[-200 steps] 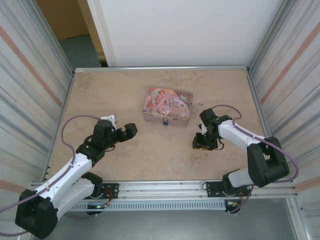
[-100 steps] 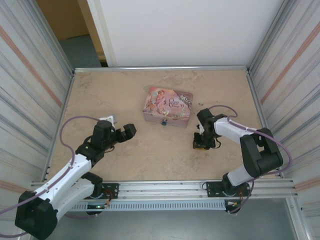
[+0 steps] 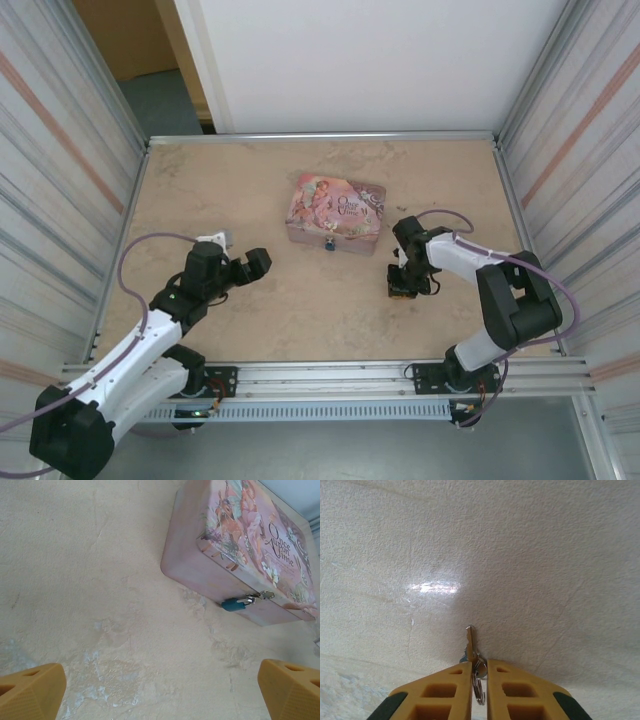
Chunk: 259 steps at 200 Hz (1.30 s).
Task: Unlock a padlock with a key
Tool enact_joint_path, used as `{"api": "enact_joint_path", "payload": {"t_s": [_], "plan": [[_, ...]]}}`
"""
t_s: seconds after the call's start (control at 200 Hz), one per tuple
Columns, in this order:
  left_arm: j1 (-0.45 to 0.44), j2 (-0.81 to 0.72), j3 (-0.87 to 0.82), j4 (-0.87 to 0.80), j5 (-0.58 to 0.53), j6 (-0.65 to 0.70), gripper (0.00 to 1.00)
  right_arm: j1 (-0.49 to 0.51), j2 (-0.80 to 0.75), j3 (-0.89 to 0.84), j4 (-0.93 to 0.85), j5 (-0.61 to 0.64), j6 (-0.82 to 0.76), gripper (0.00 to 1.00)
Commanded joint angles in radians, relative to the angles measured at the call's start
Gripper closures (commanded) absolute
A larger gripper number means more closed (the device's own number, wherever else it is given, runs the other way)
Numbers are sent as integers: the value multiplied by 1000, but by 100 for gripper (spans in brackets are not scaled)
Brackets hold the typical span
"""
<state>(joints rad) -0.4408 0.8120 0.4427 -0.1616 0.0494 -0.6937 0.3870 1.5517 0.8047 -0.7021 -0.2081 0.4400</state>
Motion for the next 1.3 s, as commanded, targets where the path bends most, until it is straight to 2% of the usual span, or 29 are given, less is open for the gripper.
{"api": "enact_joint_path", "payload": {"t_s": [0.0,0.21,0.461,0.842,1.107,1.293], "plan": [[-7,-20,11,-26,-30,0,1,13,38,3,7,14,14,90],[-7,-32,7,-35,-35,1,1,16,27,5,12,13,16,100],[-6,-59,5,-39,-29,-5,1,16,-49,-4,45,11,22,100],[-6,-108,29,-13,43,-42,1,16,-243,-67,214,-106,65,100],[-6,-105,79,37,146,-148,5,18,-387,-109,385,-190,159,100],[-21,-77,115,98,216,-260,9,43,-465,-136,516,-202,242,100]]}}
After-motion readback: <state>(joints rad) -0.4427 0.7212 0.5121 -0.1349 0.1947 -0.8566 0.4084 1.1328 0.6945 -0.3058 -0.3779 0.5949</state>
